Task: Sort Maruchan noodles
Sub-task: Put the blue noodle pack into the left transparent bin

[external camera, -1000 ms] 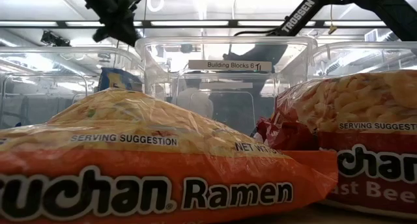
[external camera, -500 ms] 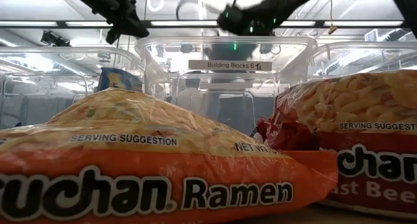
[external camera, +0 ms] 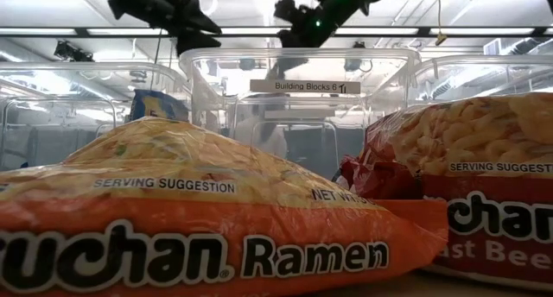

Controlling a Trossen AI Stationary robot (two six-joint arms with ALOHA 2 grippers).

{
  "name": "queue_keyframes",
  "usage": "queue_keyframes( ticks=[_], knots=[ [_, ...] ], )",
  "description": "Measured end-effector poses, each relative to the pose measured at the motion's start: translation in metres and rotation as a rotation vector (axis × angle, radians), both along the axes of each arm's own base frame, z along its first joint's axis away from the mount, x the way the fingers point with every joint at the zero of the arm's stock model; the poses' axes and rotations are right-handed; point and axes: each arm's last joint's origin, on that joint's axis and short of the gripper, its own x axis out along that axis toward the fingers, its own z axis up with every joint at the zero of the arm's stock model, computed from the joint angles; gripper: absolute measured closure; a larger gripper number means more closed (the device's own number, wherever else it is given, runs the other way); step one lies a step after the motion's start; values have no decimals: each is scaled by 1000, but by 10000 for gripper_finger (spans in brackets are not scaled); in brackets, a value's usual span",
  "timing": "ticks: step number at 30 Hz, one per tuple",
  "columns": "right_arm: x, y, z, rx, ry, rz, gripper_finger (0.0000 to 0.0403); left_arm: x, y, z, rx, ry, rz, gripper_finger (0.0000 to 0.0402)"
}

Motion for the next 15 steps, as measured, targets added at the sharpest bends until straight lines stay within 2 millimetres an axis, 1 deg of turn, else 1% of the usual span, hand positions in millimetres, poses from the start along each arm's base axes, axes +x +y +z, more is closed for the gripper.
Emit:
queue_keyframes(
  ticks=[2,5,6,9,11,15],
  knots=[
    [-2,3,7,10,-45,9,400,8,-3,2,77,-4,-12,214],
    [-3,11,16,-25,-56,128,399,15,-7,4,166,-6,2,204],
    [-3,15,18,-44,-46,175,399,16,-7,5,167,-20,0,200],
    [-6,24,24,-68,-33,276,399,16,0,8,43,-61,-22,186],
    [-7,29,27,-86,-34,338,399,18,3,13,-12,-93,-71,177],
    [-6,41,34,-91,-83,491,399,26,-3,19,10,-124,-220,169]
  ],
)
